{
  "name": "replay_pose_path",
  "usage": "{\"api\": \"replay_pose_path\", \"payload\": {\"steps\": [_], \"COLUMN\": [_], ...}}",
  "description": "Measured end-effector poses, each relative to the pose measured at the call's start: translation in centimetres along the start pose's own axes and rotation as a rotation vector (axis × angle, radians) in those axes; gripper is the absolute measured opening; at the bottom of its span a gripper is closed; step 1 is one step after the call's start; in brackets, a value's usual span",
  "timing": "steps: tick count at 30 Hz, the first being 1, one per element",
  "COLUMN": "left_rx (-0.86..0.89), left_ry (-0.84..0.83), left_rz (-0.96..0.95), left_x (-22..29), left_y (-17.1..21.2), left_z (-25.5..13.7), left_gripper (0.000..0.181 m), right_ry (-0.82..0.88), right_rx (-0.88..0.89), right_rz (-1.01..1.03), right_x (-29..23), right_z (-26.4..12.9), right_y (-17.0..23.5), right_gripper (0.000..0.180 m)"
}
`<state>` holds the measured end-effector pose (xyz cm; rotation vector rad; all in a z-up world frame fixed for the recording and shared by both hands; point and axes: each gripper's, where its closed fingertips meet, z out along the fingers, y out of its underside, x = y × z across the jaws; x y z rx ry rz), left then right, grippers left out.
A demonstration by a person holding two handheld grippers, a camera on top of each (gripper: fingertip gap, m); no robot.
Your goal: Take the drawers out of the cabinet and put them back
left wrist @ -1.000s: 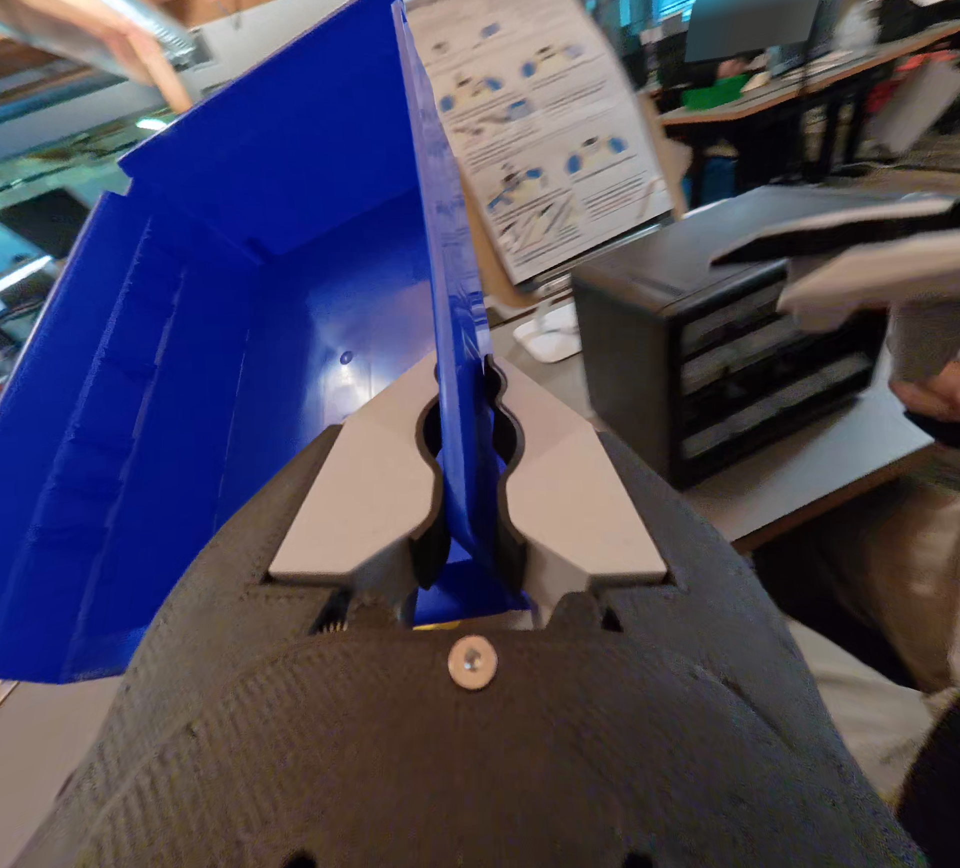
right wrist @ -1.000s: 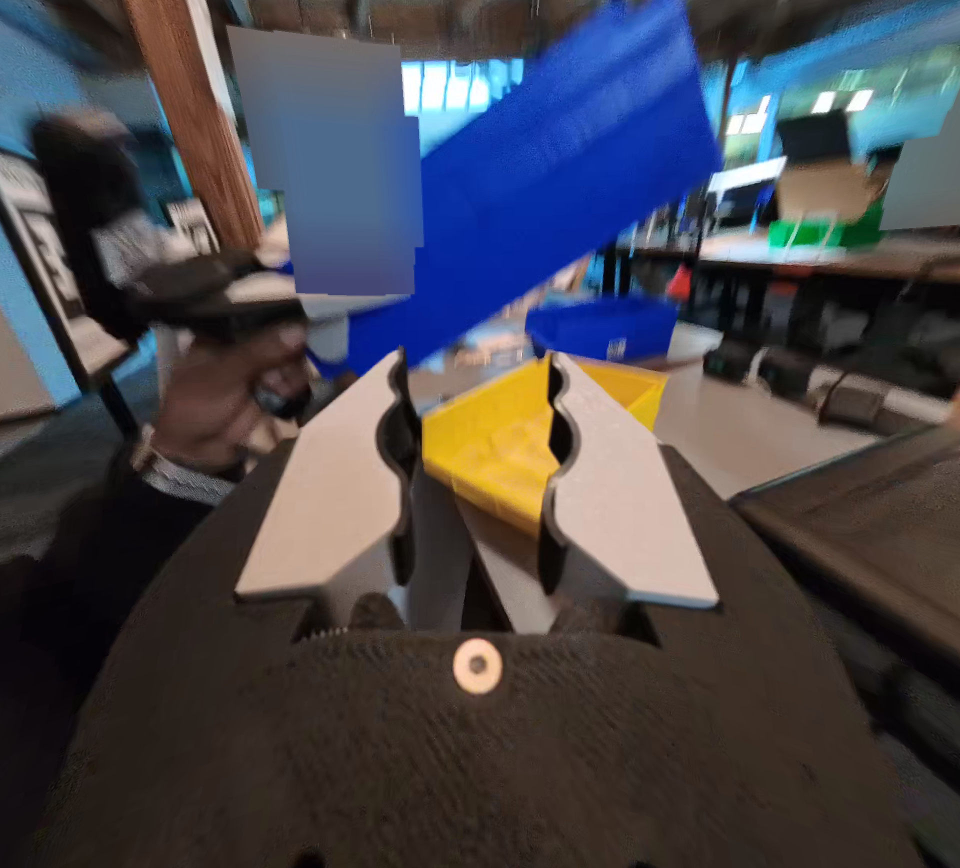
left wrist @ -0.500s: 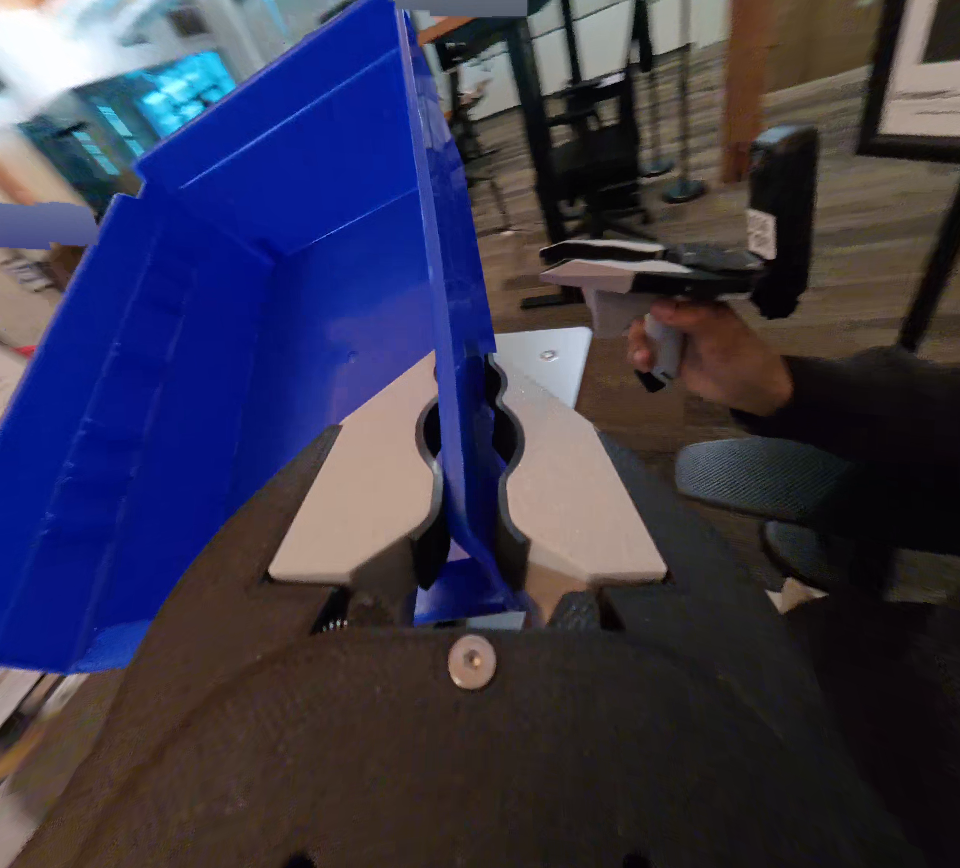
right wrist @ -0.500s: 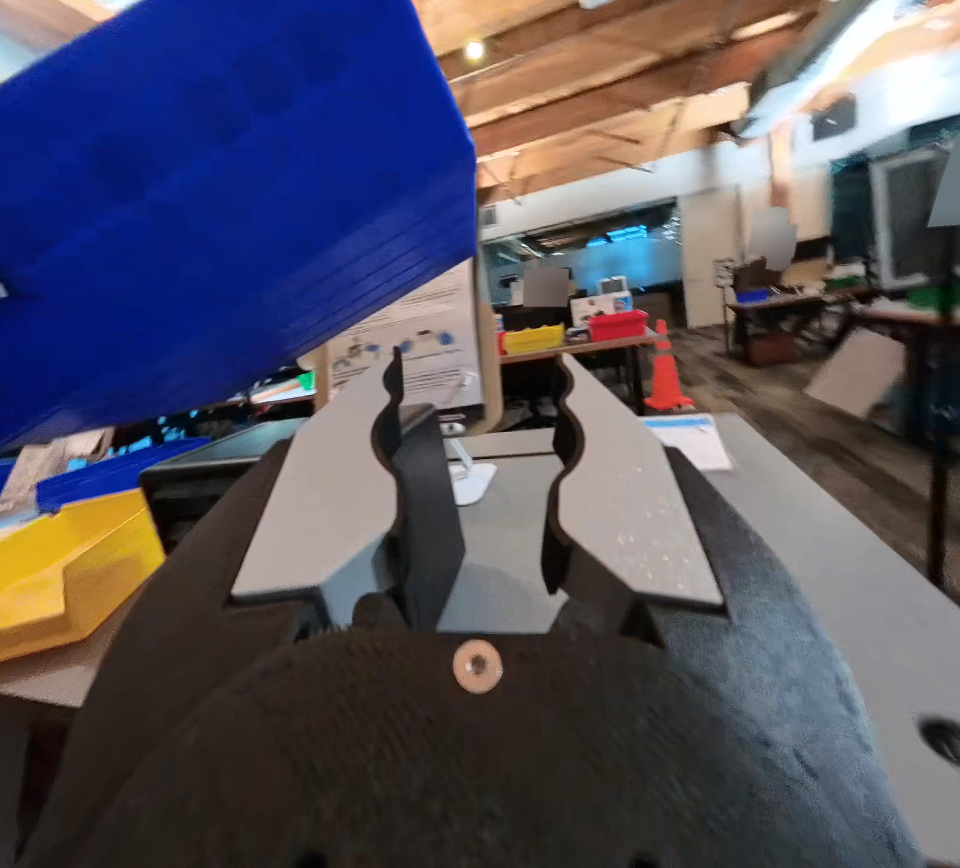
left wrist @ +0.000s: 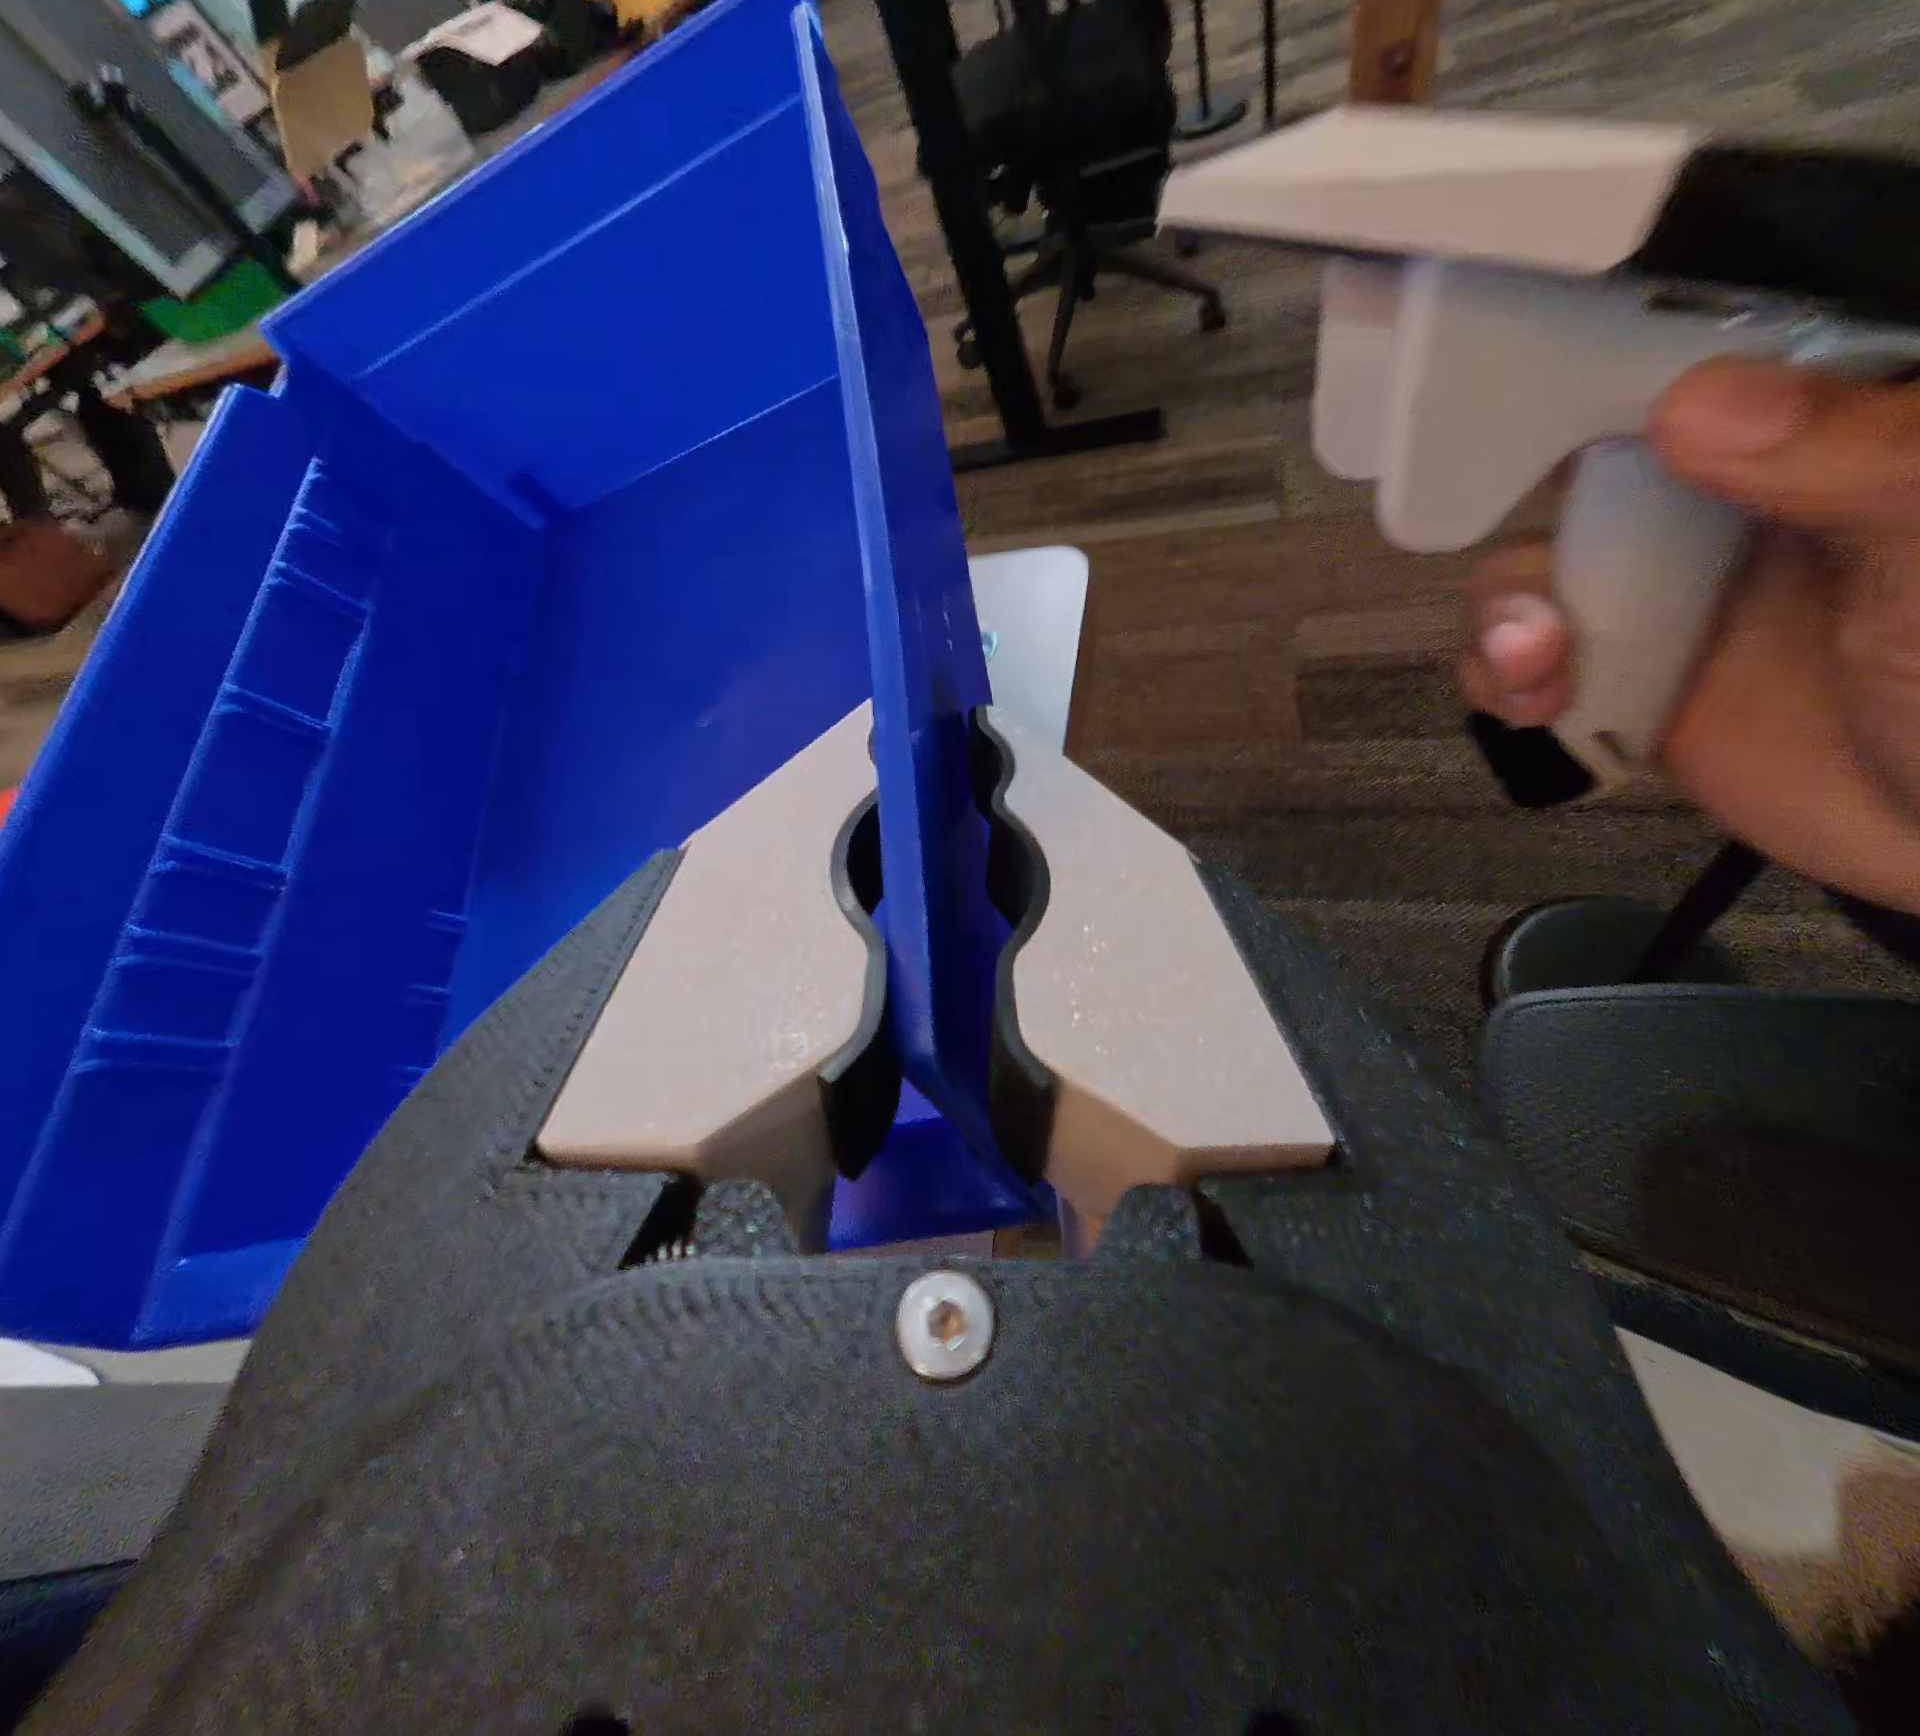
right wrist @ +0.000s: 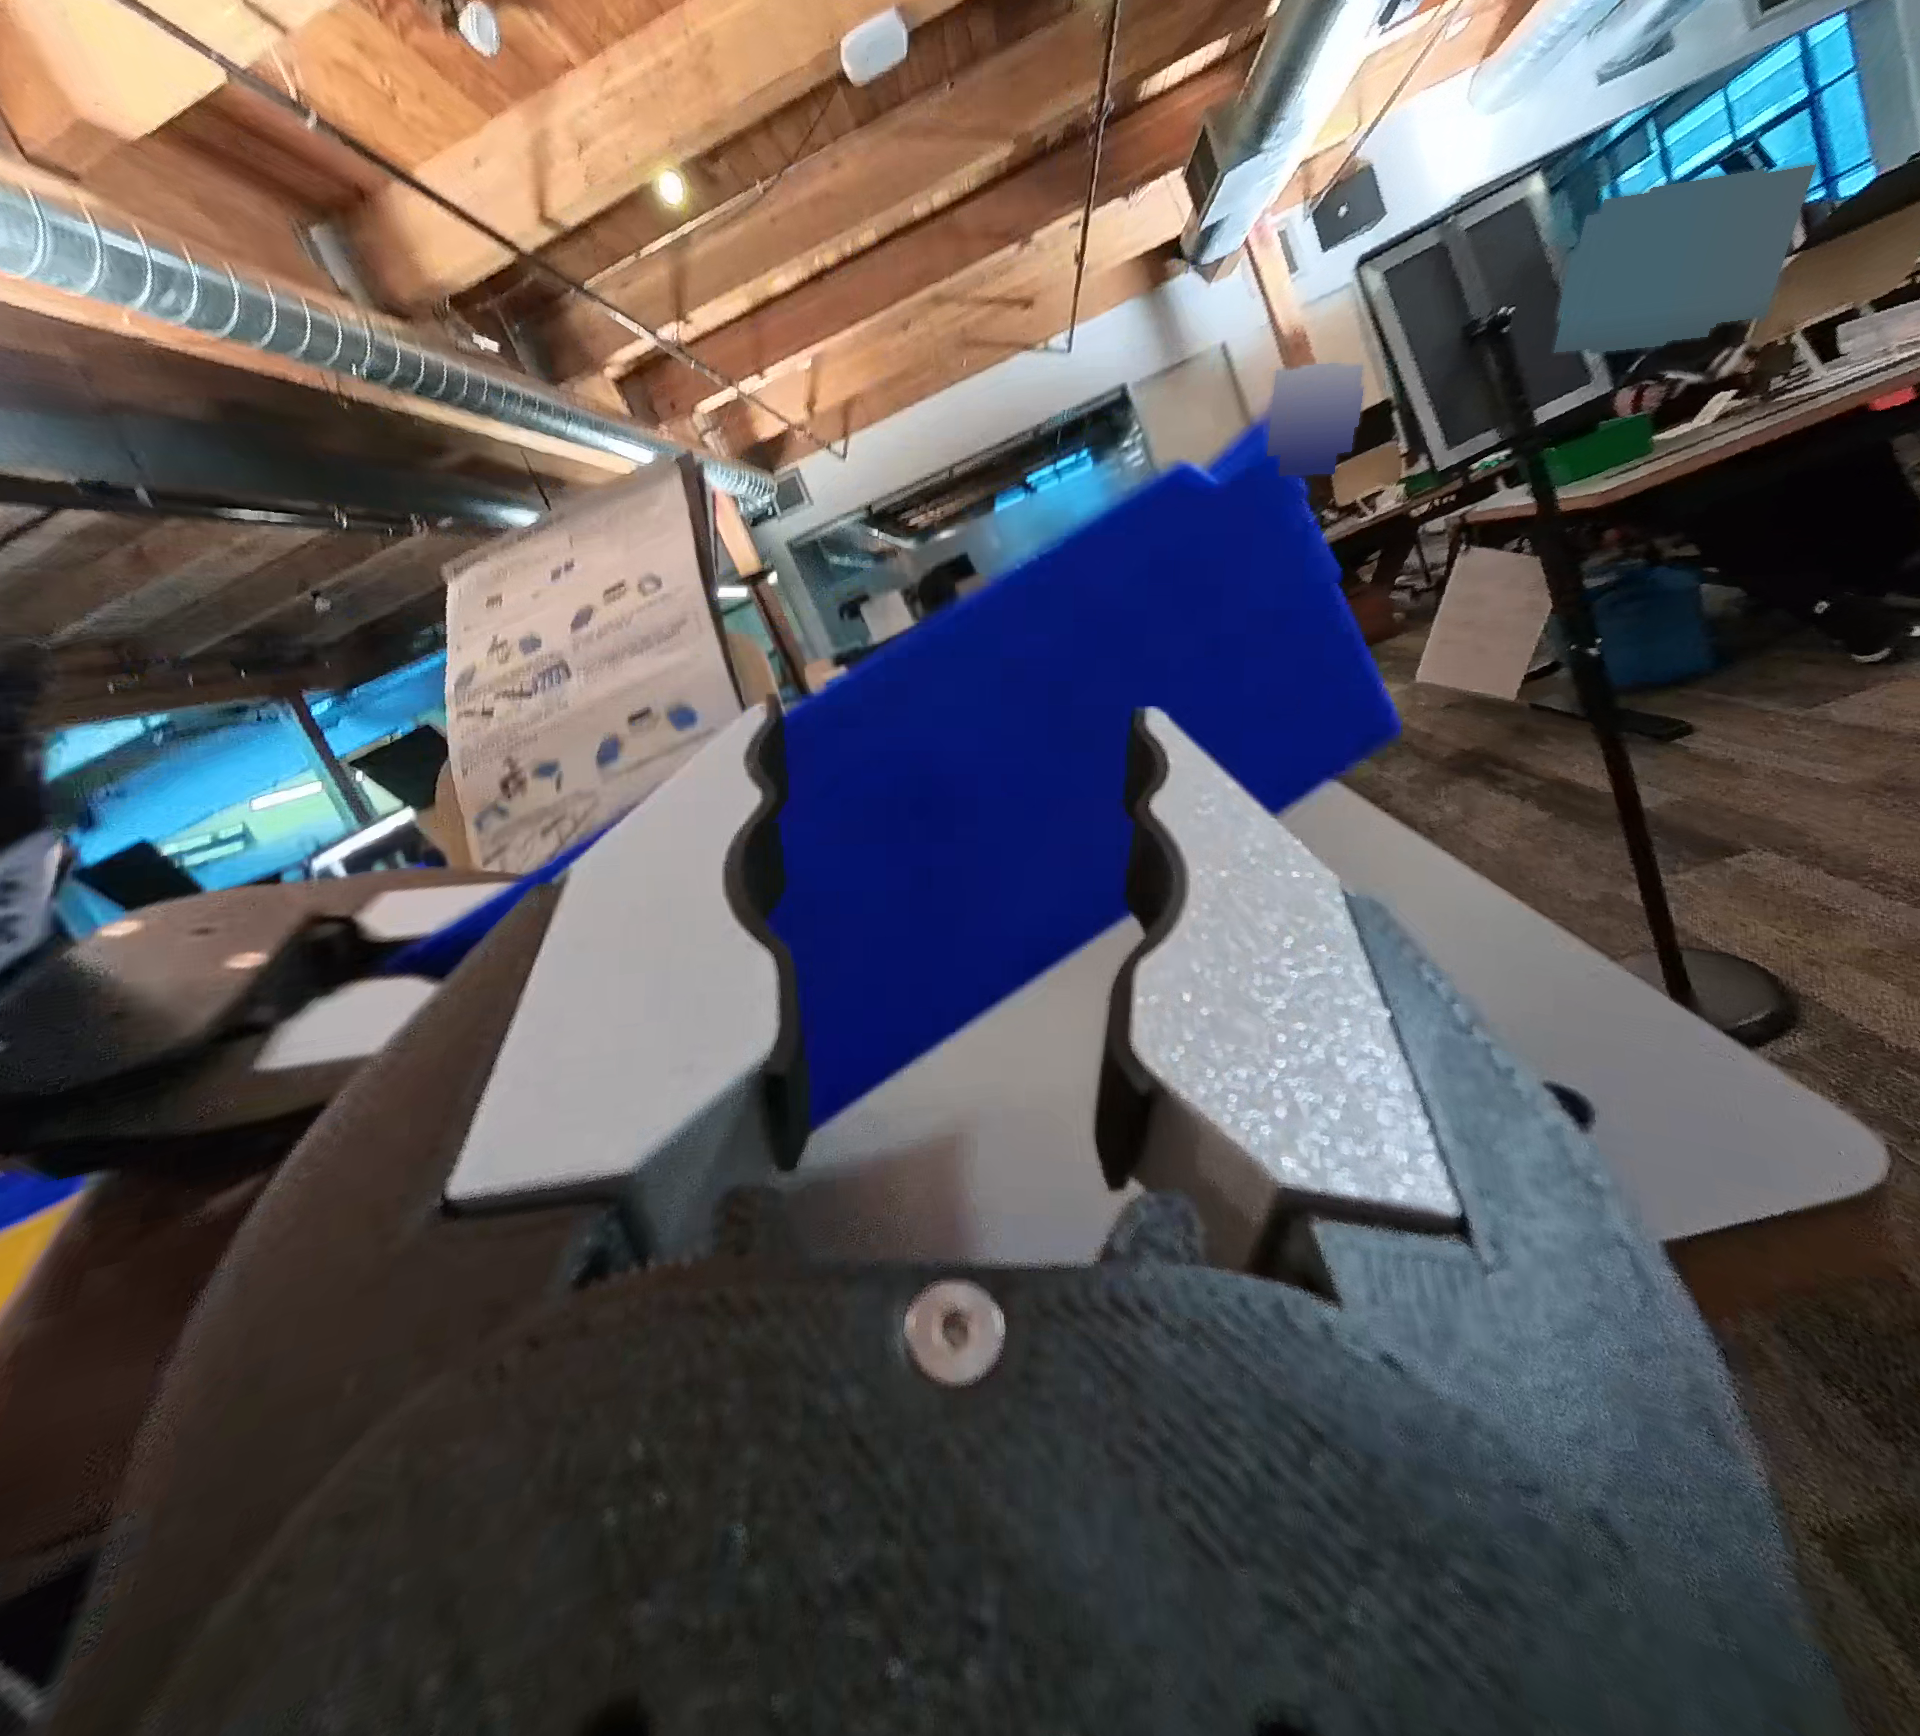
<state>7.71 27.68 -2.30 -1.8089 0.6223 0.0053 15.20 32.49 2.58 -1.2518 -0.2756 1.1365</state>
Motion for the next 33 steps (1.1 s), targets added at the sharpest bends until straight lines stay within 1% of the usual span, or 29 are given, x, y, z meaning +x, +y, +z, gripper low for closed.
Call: {"api": "replay_pose_path", "payload": {"steps": [5,10,15,16,17,18,21,22,25,27,30,32,33], "left_rx": [-0.088,-0.157,-0.190,-0.194,-0.199,-0.207,-0.204,-0.204,-0.261,-0.266,-0.240,-0.245,-0.269], "left_ry": [-0.045,-0.081,-0.121,-0.137,-0.143,-0.149,-0.151,-0.150,-0.088,-0.033,0.044,0.106,0.137], "left_rz": [-0.061,-0.088,-0.102,-0.092,-0.091,-0.088,-0.099,-0.103,-0.164,-0.233,-0.305,-0.308,-0.289], "left_x": [-0.9,-2.1,-3.1,-3.4,-3.6,-3.8,-4.1,-4.2,-3.6,-3.1,-2.4,-1.4,-0.6], "left_y": [6.3,10.3,12.2,12.4,12.5,12.7,13.0,13.0,13.5,13.1,11.8,11.4,11.5], "left_z": [3.6,6.2,8.5,8.8,9.2,9.6,10.9,11.2,11.8,11.6,9.3,6.7,5.1], "left_gripper": [0.005,0.006,0.006,0.006,0.005,0.006,0.005,0.005,0.014,0.022,0.043,0.046,0.047], "right_ry": [-0.031,-0.064,-0.066,-0.069,-0.076,-0.088,-0.089,-0.074,-0.035,-0.016,0.062,0.152,0.167], "right_rx": [-0.110,-0.233,-0.306,-0.315,-0.315,-0.292,-0.199,-0.199,-0.224,-0.219,-0.223,-0.268,-0.306], "right_rz": [-0.073,-0.095,-0.068,-0.052,-0.034,-0.017,-0.026,-0.045,-0.070,-0.049,-0.118,-0.182,-0.196], "right_x": [-1.5,-2.1,-1.3,-1.0,-0.8,-0.7,-0.1,0.3,0.9,0.7,1.2,2.4,2.5], "right_z": [1.0,1.9,2.8,2.9,2.9,2.9,3.1,3.3,3.6,3.5,3.2,3.0,3.0], "right_y": [3.5,7.5,10.0,10.3,10.5,10.2,9.0,9.1,9.6,9.6,9.5,9.9,10.6], "right_gripper": [0.065,0.066,0.065,0.062,0.053,0.046,0.045,0.045,0.051,0.059,0.073,0.091,0.092]}}
